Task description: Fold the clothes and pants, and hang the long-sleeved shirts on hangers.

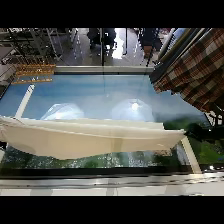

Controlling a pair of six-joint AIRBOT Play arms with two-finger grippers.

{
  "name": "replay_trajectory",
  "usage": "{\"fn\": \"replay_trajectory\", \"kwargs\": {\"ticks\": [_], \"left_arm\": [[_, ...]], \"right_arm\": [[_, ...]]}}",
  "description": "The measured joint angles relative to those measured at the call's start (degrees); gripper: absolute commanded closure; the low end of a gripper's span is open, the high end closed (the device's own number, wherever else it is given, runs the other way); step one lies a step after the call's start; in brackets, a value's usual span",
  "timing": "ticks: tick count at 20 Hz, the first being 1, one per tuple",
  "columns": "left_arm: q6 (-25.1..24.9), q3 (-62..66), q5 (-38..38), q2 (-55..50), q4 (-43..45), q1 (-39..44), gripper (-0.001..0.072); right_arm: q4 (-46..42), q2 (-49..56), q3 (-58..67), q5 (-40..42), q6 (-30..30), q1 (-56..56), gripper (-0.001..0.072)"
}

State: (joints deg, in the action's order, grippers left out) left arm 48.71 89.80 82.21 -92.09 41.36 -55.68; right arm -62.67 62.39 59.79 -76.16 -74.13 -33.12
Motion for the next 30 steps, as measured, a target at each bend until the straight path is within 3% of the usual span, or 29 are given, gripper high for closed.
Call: {"fn": "replay_trajectory", "kwargs": {"ticks": [7, 8, 9, 10, 11, 14, 17, 19, 23, 27, 28, 30], "left_arm": [[3.28, 0.52, -9.53, -8.9, -2.54, 5.29, 0.0667], [3.34, 0.55, -11.58, -10.12, -3.65, 6.27, 0.0522], [3.67, 0.57, -14.27, -11.26, -5.38, 7.19, 0.0252], [3.74, 0.59, -16.68, -12.04, -6.95, 7.89, 0.0113], [3.93, 0.59, -18.27, -12.66, -8.5, 8.46, 0.0113], [3.93, 0.66, -20.74, -12.9, -11.37, 8.57, 0.0114], [4.46, 0.66, -17.92, -10.62, -10.25, 6.49, 0.0169], [8.48, 0.68, -13.86, -8.17, -3.06, 4.9, 0.0209], [18.23, -1.03, -3.19, -3.67, 14.78, 3.13, 0.021], [21.84, -7.72, -0.22, 0.02, 20.09, 3.02, 0.0193], [22.21, -9.73, -0.35, 0.5, 20.81, 3.13, 0.0191], [22.77, -13.49, -1.57, 1.09, 21.42, 3.37, 0.0169]], "right_arm": [[0.39, 21.94, 6.75, 15.56, -4.61, 11.5, 0.0685], [0.63, 24.48, 8.09, 17.73, -4.96, 12.79, 0.0635], [0.85, 26.36, 9.33, 19.93, -5.4, 13.84, 0.0482], [1.05, 27.56, 10.51, 21.9, -5.4, 14.58, 0.027], [1.29, 28.52, 11.78, 23.17, -5.44, 15.17, 0.017], [1.4, 29.46, 14.23, 22.75, -5.84, 15.19, 0.0201], [1.14, 28.68, 14.38, 15.85, -5.55, 12.72, 0.0201], [1.09, 26.25, 10.82, 11.04, -5.25, 10.19, 0.0199], [5.51, 16.41, -4.87, 6.03, -3.32, 5.29, 0.0128], [10.69, 8.44, -19.58, 5.05, -2.19, 3.21, 0.011], [11.3, 7.45, -22.25, 5.62, -2.12, 2.99, 0.0075], [13.38, 6.19, -26.91, 8.7, -2.29, 2.73, 0.0075]]}}
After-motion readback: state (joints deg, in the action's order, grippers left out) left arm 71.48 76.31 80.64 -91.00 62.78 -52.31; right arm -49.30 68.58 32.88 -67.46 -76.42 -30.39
